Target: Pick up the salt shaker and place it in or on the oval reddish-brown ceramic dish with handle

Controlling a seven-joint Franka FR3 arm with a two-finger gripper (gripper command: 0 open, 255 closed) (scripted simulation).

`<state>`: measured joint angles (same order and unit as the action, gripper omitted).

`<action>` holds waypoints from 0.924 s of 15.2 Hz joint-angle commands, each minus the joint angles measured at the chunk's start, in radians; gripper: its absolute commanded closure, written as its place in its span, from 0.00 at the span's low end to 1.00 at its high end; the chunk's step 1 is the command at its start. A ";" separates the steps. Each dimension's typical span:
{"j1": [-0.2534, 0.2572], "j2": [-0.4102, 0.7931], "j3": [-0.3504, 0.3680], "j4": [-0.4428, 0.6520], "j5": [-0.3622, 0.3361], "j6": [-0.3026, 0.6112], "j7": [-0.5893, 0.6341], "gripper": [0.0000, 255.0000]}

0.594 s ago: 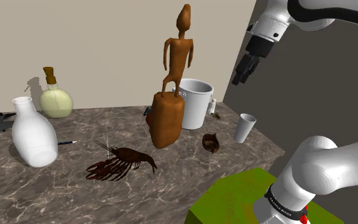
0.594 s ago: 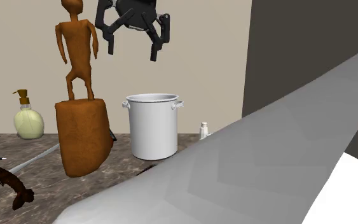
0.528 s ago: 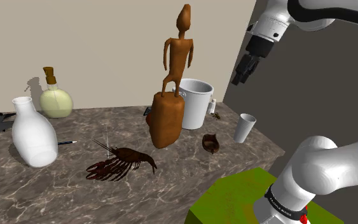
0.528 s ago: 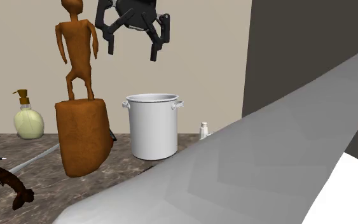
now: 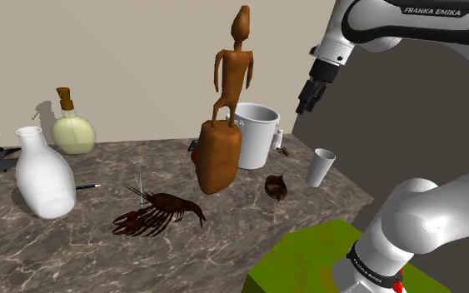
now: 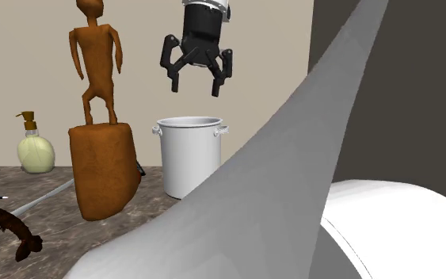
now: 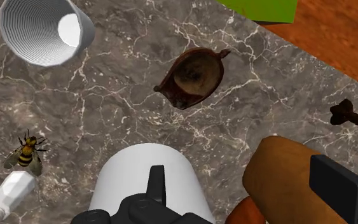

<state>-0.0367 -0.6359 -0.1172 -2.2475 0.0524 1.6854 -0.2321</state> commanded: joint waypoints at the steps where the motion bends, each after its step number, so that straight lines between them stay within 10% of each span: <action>1: -0.004 0.065 -0.023 0.017 -0.010 0.033 -0.028 0.00; 14: -0.046 0.510 -0.183 0.246 -0.014 0.145 -0.243 0.00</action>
<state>-0.0806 -0.1709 -0.2905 -2.0303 0.0323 1.8226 -0.4595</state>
